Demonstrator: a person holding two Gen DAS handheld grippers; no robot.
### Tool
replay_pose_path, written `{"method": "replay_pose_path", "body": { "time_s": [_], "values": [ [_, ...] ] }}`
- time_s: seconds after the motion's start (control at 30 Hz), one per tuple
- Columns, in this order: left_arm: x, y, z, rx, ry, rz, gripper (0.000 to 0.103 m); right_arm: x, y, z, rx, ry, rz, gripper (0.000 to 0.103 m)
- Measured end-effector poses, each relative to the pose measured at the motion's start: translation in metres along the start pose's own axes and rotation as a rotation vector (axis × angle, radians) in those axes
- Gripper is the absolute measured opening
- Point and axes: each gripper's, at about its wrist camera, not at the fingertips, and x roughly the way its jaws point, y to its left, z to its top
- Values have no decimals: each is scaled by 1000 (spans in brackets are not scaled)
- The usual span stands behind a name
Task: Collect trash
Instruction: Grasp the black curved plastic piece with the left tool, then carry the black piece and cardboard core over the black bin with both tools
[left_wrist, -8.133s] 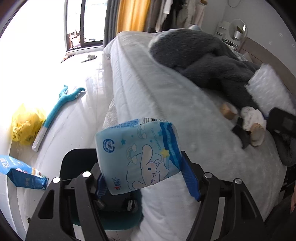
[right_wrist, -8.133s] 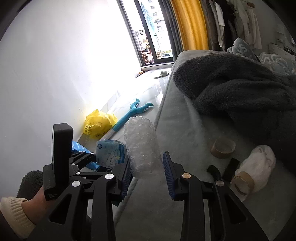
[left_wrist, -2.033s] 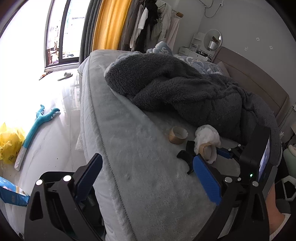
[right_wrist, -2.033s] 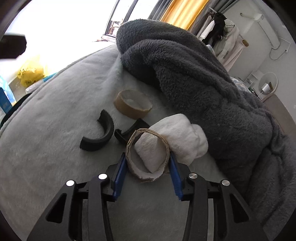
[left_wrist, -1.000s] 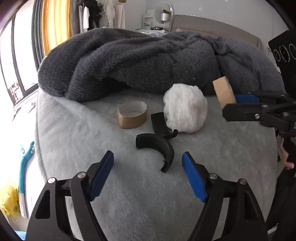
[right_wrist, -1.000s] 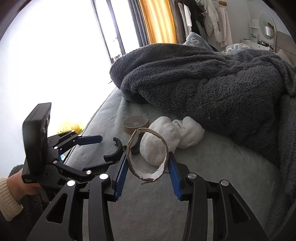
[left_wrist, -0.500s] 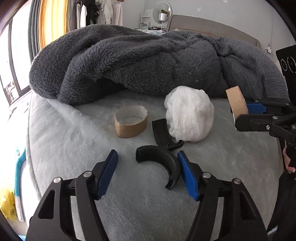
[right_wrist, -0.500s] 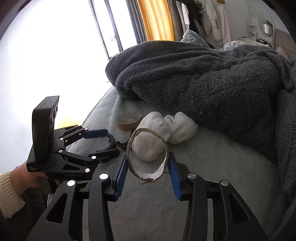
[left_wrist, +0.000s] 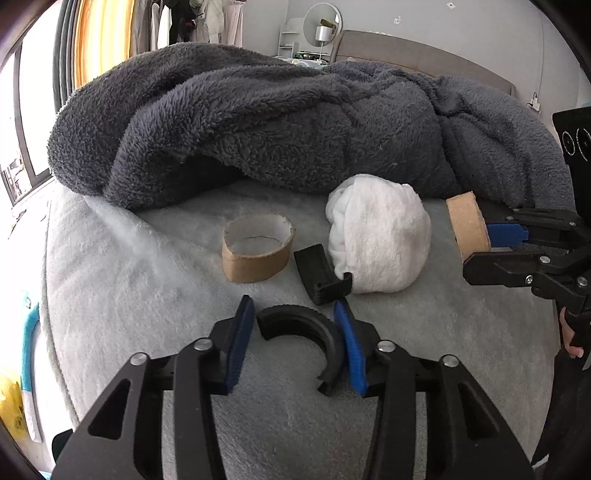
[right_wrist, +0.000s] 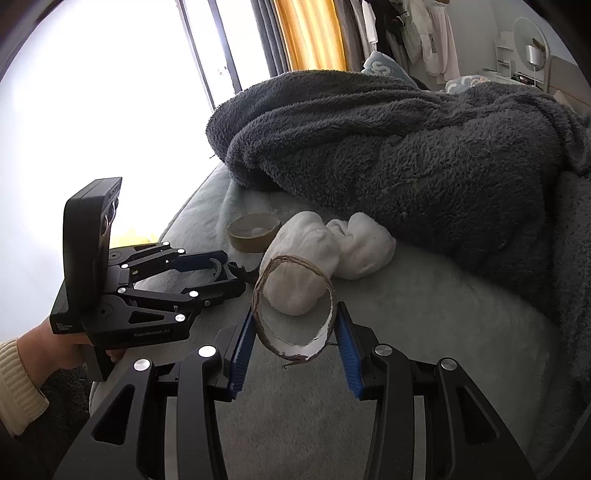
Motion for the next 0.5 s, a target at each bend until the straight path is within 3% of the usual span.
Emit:
{"method": "replay_pose_path", "body": {
  "time_s": [0.27, 0.5],
  "values": [
    [-11, 2, -6, -2, -3, 21, 41, 6, 17, 10, -12, -5, 6, 43],
    [-29, 19, -13, -67, -15, 51, 41, 8, 31, 16, -15, -9, 15, 43]
  ]
}}
